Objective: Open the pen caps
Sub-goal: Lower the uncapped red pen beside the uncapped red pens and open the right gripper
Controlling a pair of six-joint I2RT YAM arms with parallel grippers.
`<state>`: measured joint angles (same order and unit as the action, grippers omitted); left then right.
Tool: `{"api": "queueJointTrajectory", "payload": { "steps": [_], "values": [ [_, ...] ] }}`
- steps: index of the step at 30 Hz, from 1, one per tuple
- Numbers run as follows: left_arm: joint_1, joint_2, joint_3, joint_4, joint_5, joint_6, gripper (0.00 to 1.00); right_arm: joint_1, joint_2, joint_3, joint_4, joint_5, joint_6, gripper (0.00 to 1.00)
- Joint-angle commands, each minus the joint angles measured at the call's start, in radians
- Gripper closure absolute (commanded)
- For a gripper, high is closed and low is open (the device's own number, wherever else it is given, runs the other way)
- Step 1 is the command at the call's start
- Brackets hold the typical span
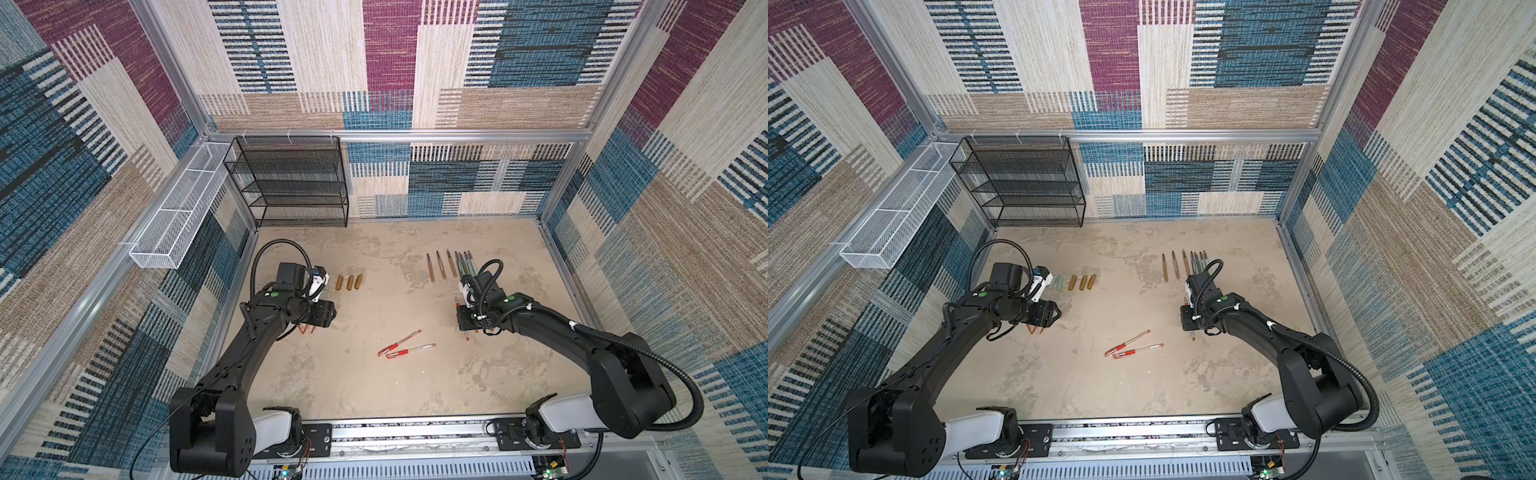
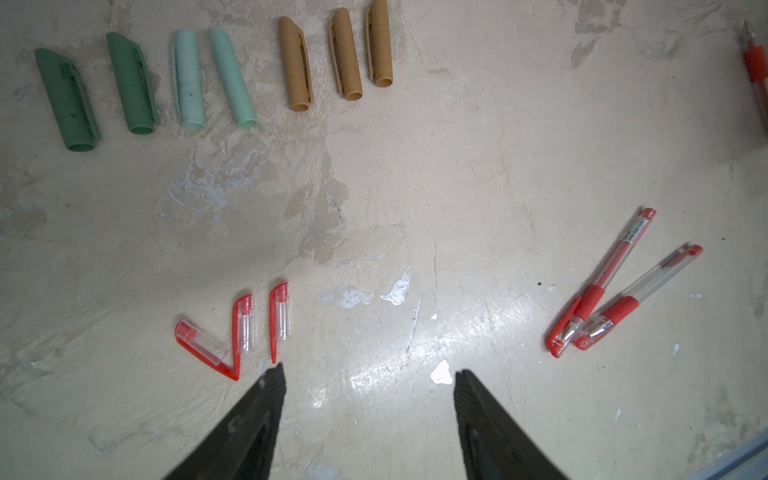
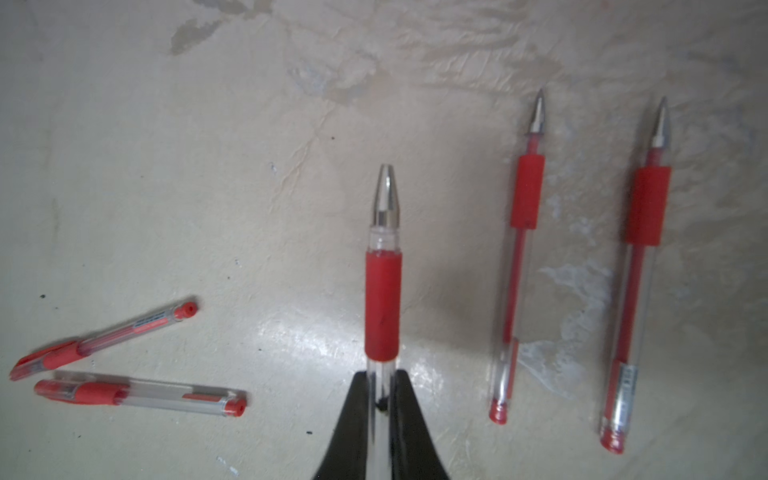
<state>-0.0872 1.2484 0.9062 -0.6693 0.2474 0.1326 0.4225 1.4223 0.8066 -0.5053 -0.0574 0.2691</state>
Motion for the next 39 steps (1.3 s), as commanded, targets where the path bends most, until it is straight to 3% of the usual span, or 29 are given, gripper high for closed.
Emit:
{"api": "queueJointTrajectory", "payload": {
  "steps": [1,9,26,39],
  "values": [
    [0.008,-0.03,-0.01,0.038,0.049,0.0,0.28,-0.016,0.019,0.008,0.004,0.03,0.013,0.93],
    [0.018,-0.058,-0.027,0.045,0.074,-0.014,0.19,-0.047,0.087,0.024,0.036,0.039,0.02,0.91],
    [0.018,-0.041,-0.001,0.027,0.069,-0.025,0.18,-0.053,0.228,0.112,0.024,0.048,-0.009,0.8],
    [0.02,-0.049,0.009,0.027,0.069,-0.027,0.18,-0.053,0.155,0.162,-0.032,-0.009,0.011,0.69]
  ]
}}
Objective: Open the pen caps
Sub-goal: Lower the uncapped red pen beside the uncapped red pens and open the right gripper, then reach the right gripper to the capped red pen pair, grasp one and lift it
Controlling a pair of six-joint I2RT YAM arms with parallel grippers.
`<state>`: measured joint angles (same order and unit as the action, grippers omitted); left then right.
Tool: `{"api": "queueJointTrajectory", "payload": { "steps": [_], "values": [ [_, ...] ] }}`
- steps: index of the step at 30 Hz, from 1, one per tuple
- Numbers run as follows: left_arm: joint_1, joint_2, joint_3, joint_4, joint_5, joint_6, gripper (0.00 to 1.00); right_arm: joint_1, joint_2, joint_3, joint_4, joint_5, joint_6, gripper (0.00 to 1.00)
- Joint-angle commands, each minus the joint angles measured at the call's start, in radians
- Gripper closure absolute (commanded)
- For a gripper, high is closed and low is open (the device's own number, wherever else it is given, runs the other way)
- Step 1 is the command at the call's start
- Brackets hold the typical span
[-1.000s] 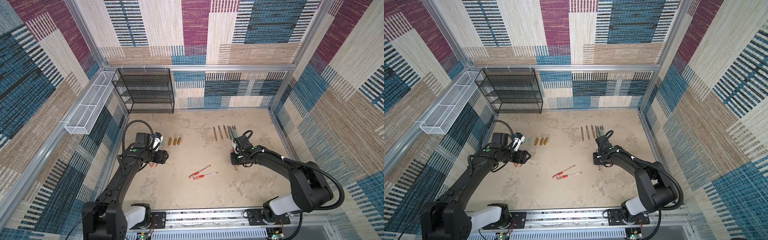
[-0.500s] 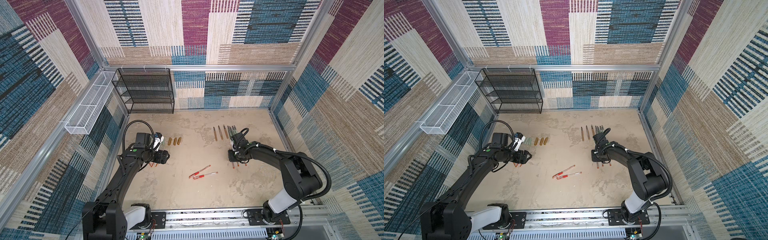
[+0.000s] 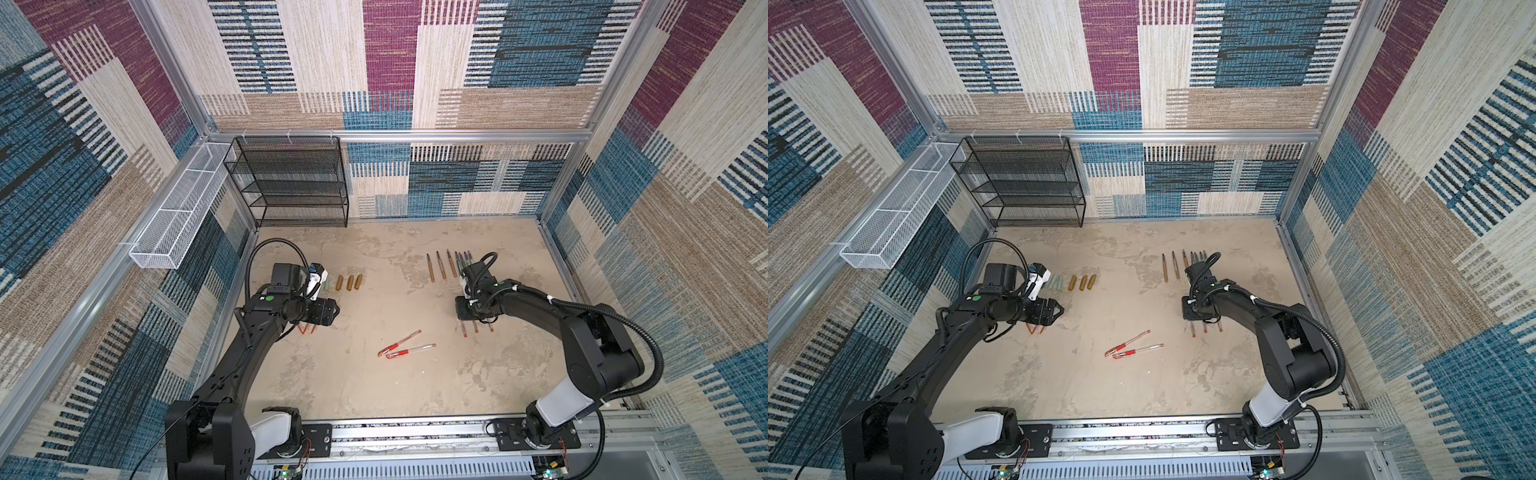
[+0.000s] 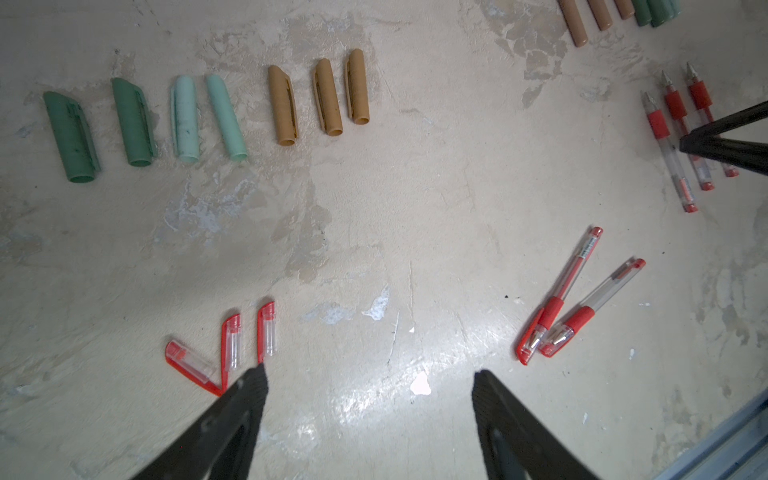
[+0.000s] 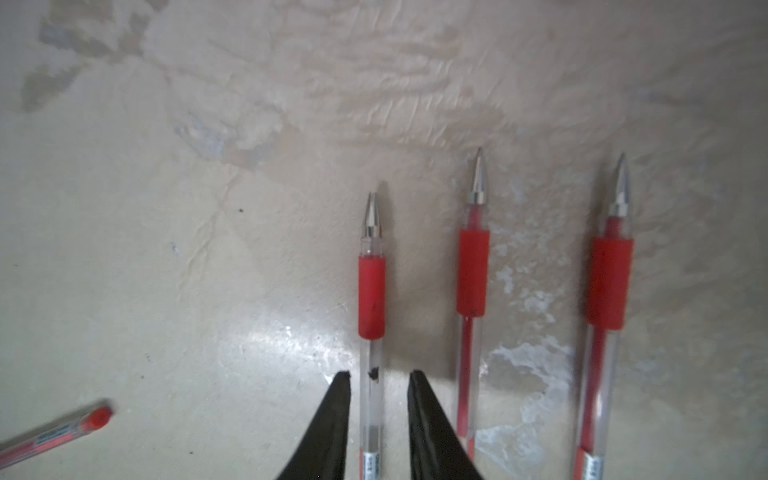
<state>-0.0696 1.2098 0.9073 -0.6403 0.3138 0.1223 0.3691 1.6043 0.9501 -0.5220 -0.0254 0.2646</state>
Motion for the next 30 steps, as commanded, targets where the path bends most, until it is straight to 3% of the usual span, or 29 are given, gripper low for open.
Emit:
{"api": "queueJointTrajectory", "payload": {
  "steps": [1,7,13,16,22,26,30],
  "values": [
    [0.002,-0.014,0.005,-0.004,0.002,-0.015,0.18,0.001,-0.046,0.024,-0.018,-0.055,0.013,0.69],
    [0.017,-0.037,-0.003,0.004,0.008,-0.01,0.16,0.011,-0.162,0.021,0.049,-0.16,-0.085,0.61],
    [0.03,-0.059,-0.003,0.001,0.02,-0.008,0.07,0.019,-0.242,0.021,0.093,-0.281,-0.238,0.42],
    [0.043,-0.075,-0.014,0.011,0.032,-0.008,0.02,0.036,-0.215,0.047,0.071,-0.388,-0.332,0.39],
    [0.057,-0.096,-0.021,0.013,0.034,-0.003,0.01,0.178,-0.101,0.104,0.043,-0.315,-0.492,0.38],
    [0.057,-0.107,-0.027,0.016,0.046,-0.004,0.01,0.252,-0.028,0.142,0.017,-0.348,-0.632,0.38],
    [0.057,-0.112,-0.028,0.017,0.046,-0.001,0.01,0.316,0.056,0.188,-0.003,-0.279,-0.714,0.39]
  ]
}}
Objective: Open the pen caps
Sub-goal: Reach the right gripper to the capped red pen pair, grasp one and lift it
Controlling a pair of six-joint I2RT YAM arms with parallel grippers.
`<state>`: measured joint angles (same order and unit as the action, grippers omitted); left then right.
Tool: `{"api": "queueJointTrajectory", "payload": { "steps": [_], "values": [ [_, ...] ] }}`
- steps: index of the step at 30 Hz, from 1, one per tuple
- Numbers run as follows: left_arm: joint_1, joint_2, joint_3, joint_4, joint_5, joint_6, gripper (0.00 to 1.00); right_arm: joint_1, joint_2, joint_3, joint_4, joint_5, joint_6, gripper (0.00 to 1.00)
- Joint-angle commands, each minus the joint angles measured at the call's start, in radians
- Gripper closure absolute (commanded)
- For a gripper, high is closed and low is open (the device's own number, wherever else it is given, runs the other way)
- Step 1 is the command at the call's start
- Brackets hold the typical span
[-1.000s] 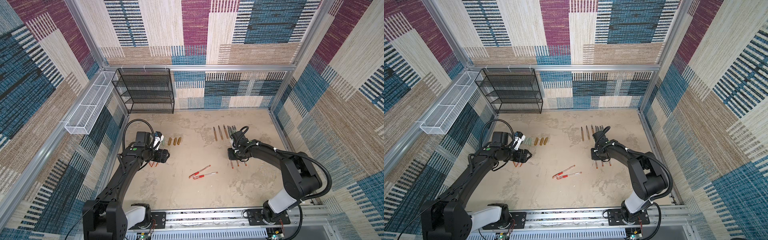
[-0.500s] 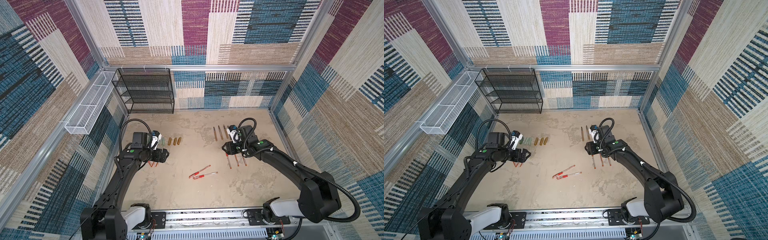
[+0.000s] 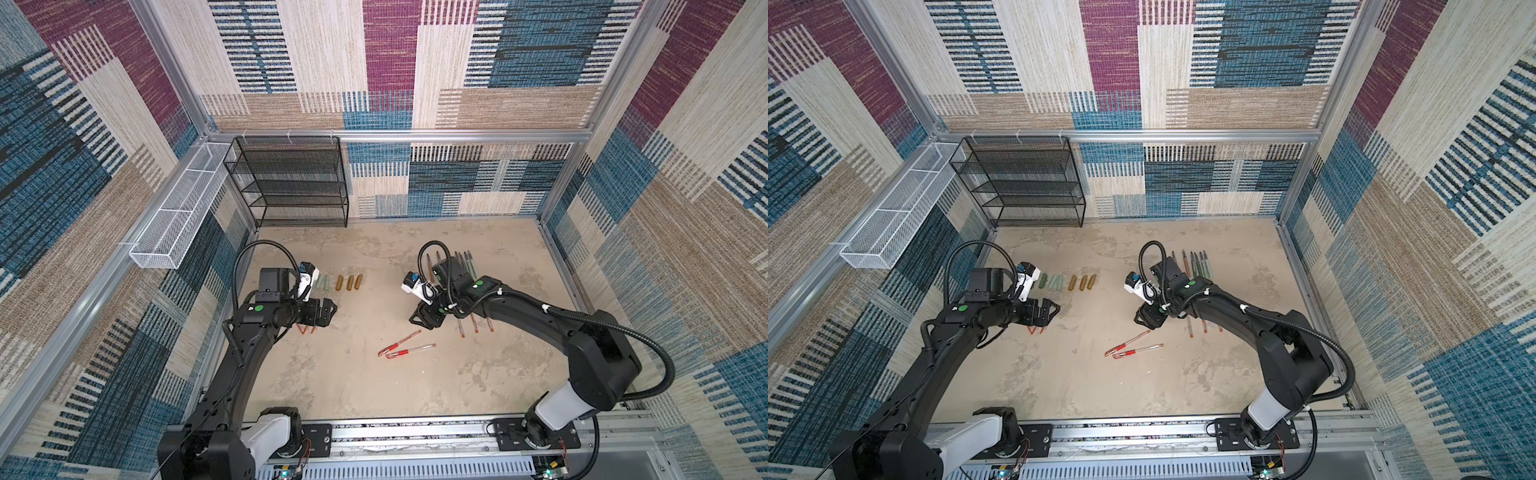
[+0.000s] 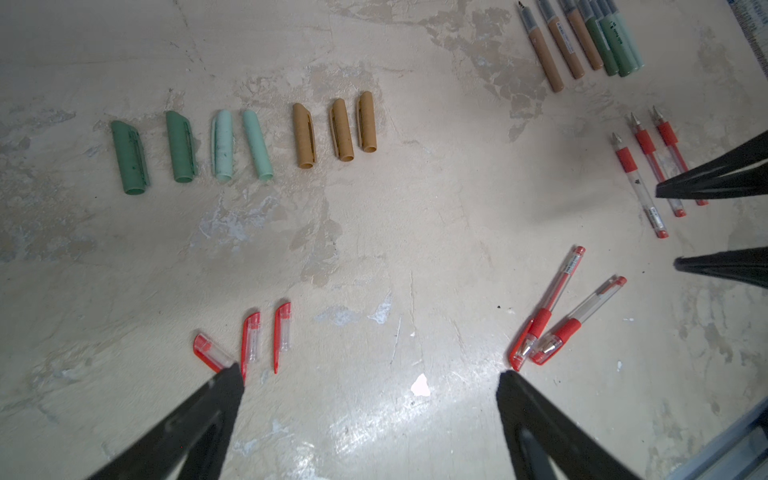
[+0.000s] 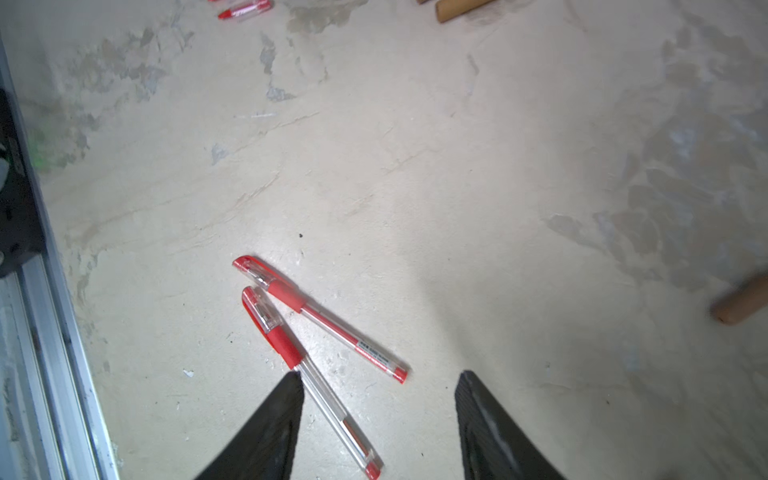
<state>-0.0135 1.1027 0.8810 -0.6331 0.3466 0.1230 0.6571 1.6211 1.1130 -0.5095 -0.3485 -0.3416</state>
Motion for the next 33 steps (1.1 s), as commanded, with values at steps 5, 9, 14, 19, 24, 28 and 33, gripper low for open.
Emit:
{"api": "queueJointTrajectory", "payload": {
  "steps": [5,9,14,19,24,28,33],
  "values": [
    [0.003,-0.013,0.002,0.003,0.005,0.007,0.01,0.072,0.151,0.073,-0.047,0.117,-0.14,0.43],
    [0.006,-0.018,0.004,-0.003,-0.012,0.018,0.01,0.103,0.203,0.076,-0.053,0.139,-0.152,0.45],
    [0.009,-0.018,0.004,0.0,-0.001,0.015,0.01,0.121,0.233,0.079,-0.061,0.129,-0.161,0.45],
    [0.014,-0.015,0.001,0.004,-0.001,0.012,0.01,0.123,0.257,0.083,-0.061,0.129,-0.158,0.48],
    [0.015,-0.016,0.001,0.006,0.003,0.011,0.01,0.126,0.294,0.099,-0.061,0.157,-0.149,0.55],
    [0.016,-0.02,0.002,0.004,0.004,0.012,0.01,0.127,0.314,0.107,-0.064,0.175,-0.147,0.67],
    [0.017,-0.016,0.005,0.003,0.014,0.008,0.01,0.127,0.329,0.126,-0.072,0.173,-0.139,0.8]
  ]
}}
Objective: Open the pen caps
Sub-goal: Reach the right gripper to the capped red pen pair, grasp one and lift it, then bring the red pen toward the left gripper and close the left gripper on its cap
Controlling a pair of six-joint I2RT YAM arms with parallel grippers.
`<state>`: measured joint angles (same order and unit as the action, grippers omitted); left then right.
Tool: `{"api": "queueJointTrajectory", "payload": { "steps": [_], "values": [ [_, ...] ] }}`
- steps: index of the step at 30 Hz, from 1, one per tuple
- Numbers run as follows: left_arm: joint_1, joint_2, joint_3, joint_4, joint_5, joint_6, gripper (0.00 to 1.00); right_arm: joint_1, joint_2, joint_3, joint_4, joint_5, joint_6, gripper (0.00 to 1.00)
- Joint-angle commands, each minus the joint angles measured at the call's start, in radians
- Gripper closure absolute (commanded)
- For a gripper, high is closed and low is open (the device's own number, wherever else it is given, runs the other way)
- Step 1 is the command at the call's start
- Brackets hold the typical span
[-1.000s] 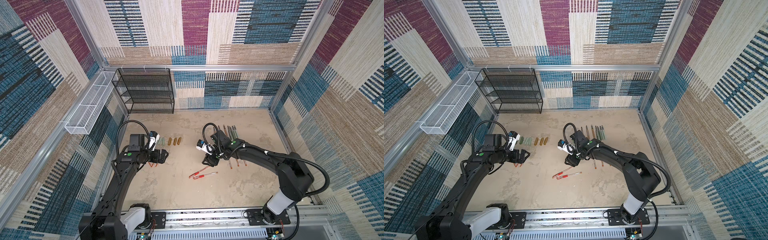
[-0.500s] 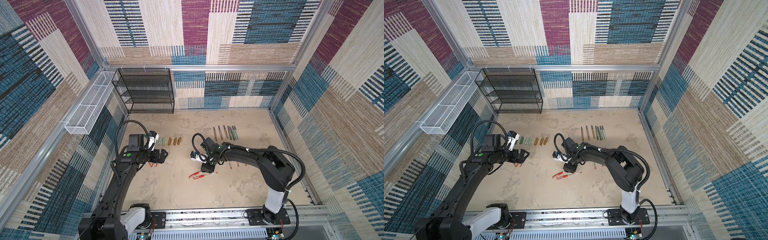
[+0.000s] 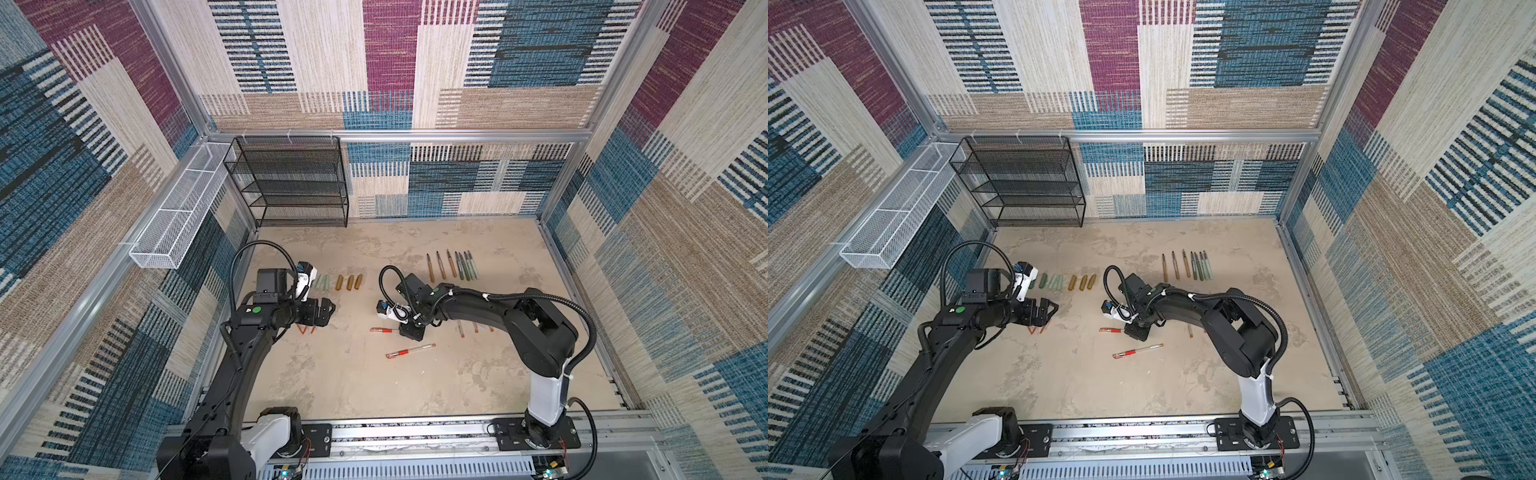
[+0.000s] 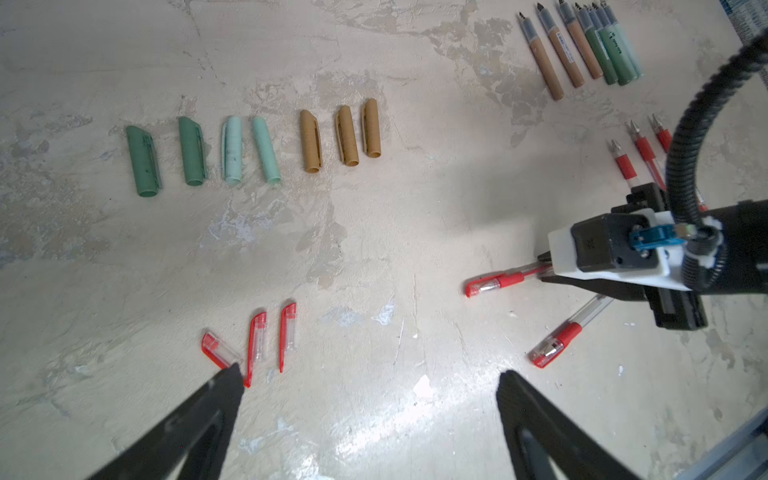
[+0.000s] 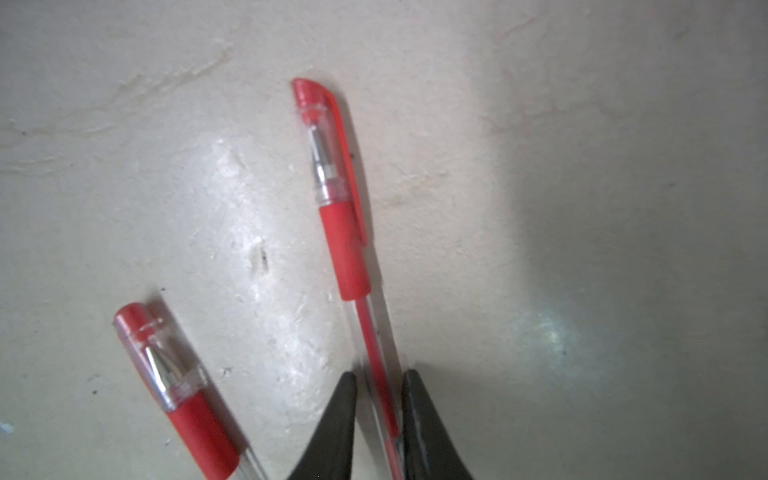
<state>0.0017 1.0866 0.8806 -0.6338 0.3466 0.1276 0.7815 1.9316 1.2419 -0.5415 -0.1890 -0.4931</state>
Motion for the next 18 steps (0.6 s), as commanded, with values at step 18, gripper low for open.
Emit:
{"api": "queueJointTrajectory", "payload": {
  "steps": [18],
  "values": [
    [-0.001,-0.009,0.196,-0.024,0.093,-0.093,0.01,0.001,-0.114,-0.008,0.046,-0.017,0.157,0.95]
  ]
}}
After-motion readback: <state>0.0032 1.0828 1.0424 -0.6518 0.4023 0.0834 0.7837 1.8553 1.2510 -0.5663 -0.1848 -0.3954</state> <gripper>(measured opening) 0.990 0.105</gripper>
